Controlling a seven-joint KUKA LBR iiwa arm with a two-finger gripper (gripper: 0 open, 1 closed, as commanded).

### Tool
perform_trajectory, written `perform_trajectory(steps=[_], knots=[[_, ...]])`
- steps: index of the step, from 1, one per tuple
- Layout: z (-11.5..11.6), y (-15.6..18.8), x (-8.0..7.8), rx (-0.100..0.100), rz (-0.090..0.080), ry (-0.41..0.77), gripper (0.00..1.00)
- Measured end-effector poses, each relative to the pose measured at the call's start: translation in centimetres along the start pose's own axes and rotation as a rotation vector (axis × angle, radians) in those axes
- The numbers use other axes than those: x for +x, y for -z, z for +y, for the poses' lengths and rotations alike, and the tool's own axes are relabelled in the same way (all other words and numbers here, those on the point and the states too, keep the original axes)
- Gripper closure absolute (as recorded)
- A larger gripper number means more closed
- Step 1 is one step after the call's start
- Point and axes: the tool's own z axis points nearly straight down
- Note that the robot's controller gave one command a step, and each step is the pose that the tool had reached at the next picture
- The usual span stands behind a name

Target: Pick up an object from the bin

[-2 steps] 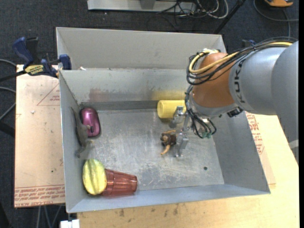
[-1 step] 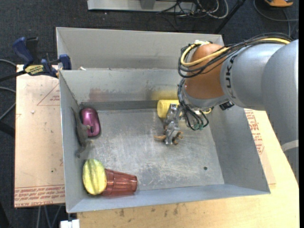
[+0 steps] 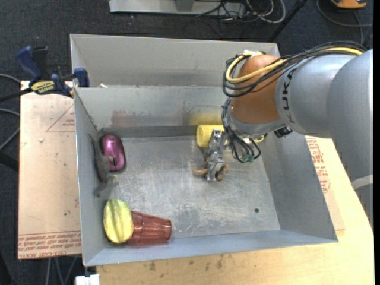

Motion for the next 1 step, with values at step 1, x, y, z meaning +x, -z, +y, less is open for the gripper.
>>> perform_trajectory(steps=[1], knots=[[-0.01, 0.13, 0.02, 0.0, 0.001, 0.001, 1.0]])
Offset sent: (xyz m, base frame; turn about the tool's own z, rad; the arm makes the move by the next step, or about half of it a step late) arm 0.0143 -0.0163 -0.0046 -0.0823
